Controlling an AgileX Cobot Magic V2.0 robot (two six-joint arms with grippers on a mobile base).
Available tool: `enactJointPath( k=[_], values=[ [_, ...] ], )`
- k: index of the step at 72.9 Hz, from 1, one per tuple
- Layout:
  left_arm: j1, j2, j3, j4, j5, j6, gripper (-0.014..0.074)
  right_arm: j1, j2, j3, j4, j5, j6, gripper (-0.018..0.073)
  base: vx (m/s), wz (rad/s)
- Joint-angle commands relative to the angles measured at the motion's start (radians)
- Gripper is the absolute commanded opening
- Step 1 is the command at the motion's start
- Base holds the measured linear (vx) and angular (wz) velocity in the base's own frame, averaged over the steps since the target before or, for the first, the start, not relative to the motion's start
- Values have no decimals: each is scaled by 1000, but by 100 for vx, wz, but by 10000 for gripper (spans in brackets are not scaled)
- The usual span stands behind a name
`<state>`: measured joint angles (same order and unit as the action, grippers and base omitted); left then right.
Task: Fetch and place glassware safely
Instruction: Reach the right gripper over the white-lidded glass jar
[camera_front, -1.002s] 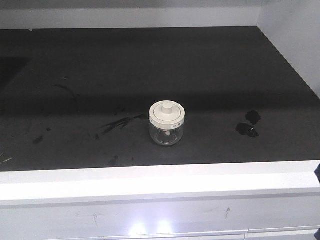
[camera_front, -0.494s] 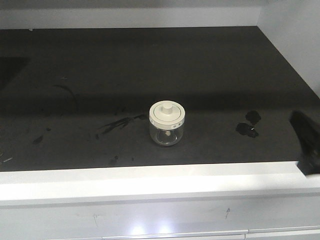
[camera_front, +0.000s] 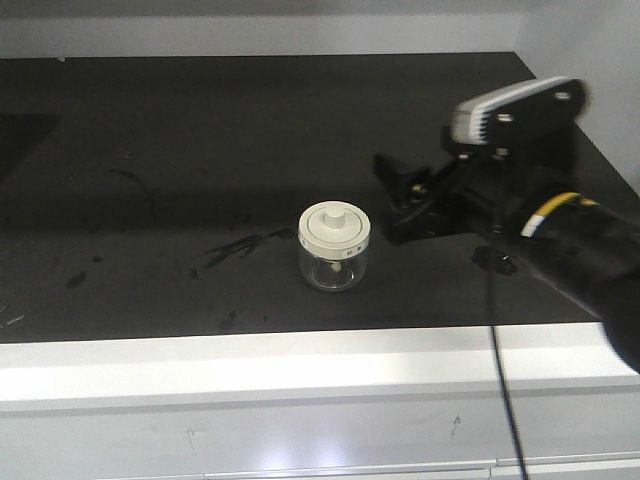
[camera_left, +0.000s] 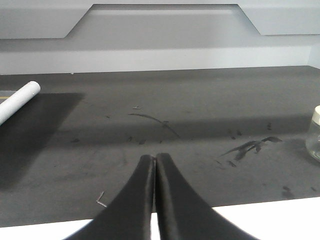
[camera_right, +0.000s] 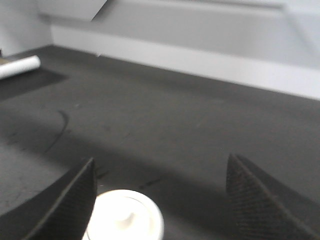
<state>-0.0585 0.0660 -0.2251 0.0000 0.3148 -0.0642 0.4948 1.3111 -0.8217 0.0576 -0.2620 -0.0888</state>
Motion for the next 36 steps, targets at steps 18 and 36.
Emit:
enactJointPath(
  k=[18, 36],
  values=[
    [-8, 12, -27, -11, -71, -7, -7, 49, 193, -137, -14, -152, 103, 530, 0, 0],
    [-8, 12, -27, -11, -71, -7, -7, 49, 264, -137, -23, -234, 110, 530, 0, 0]
  ],
)
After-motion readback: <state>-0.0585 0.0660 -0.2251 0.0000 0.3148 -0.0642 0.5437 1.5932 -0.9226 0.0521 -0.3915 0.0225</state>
